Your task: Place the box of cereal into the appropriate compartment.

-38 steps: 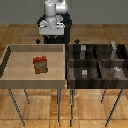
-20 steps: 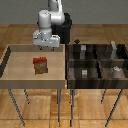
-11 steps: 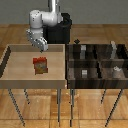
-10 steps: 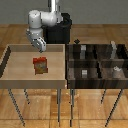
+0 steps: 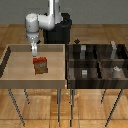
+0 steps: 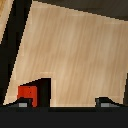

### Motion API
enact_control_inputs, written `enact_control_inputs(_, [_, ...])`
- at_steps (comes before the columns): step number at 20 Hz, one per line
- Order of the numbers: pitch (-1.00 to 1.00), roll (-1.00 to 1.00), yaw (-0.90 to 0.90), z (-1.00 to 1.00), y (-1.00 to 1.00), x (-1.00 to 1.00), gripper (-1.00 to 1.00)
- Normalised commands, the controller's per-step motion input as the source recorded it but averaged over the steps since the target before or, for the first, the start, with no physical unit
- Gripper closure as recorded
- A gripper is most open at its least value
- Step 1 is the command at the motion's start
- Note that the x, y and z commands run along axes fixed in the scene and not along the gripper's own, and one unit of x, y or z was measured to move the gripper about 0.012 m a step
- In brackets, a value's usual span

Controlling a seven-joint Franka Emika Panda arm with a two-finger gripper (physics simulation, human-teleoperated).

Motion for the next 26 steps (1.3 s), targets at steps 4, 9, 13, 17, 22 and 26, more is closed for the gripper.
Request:
enact_control_inputs(4, [0.0,0.0,0.0,0.75,0.0,0.0,-1.0])
enact_control_inputs(9, [0.0,0.0,0.0,0.4,0.0,0.0,-1.0])
enact_control_inputs(13, [0.0,0.0,0.0,0.0,0.0,0.0,-1.0])
enact_control_inputs(17, [0.0,0.0,0.0,0.0,0.0,0.0,-1.0])
enact_control_inputs(22, [0.0,0.0,0.0,0.0,0.6,0.0,-1.0])
enact_control_inputs(26, [0.0,0.0,0.0,0.0,0.0,0.75,-1.0])
